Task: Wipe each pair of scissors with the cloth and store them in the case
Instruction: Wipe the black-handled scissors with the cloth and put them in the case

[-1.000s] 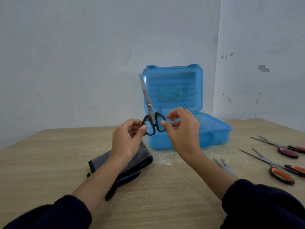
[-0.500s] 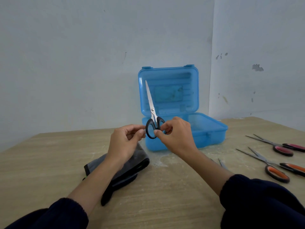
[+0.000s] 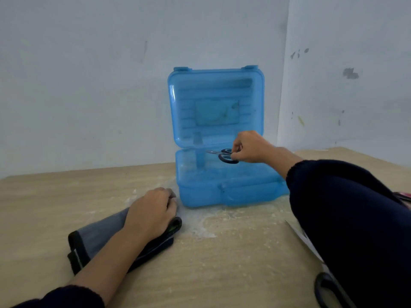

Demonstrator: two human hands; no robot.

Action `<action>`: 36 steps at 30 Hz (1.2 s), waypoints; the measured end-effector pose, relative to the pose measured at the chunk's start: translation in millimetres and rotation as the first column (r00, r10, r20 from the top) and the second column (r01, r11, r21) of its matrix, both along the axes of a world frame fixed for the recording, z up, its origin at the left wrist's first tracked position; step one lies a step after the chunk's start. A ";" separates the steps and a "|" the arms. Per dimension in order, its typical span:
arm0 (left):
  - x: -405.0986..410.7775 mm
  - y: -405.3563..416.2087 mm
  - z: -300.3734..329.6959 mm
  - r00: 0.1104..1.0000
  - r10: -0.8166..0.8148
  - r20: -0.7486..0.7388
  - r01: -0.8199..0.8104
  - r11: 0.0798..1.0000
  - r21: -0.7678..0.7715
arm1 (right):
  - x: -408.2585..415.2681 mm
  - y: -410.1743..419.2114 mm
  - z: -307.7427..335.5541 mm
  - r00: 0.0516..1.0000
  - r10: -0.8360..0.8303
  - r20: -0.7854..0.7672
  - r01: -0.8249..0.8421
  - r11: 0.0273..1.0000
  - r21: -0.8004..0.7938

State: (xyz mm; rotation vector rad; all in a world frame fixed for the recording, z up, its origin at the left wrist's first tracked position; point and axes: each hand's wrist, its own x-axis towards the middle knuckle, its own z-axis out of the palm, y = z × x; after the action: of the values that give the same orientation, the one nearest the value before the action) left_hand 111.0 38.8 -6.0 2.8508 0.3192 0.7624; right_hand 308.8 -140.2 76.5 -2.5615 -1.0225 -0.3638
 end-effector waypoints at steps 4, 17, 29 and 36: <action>1.1 0.4 -1.6 1.000 0.014 -0.004 -0.014 1.000 0.008 | 28.1 11.9 -5.6 0.998 0.036 -0.049 -0.045 0.981 -0.191; -0.5 -0.6 0.5 1.000 0.021 0.004 -0.021 1.000 0.020 | 49.2 31.2 -19.1 0.993 0.066 -0.098 -0.093 0.946 -0.310; -39.0 -40.9 20.3 0.990 -0.088 0.106 0.092 0.995 -0.034 | -45.6 -25.4 -5.8 0.989 0.132 0.065 -0.138 0.984 0.115; -70.4 -98.7 7.5 0.975 -0.220 0.033 0.222 0.972 -0.083 | -121.4 -83.3 -38.0 0.991 0.095 0.090 -0.114 0.966 0.234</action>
State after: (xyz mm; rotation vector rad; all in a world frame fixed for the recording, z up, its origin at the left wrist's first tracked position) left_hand 40.6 -59.8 1.5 2.7334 0.0288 0.7185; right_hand 187.4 -223.5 38.4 -2.2853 -1.0660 -0.5283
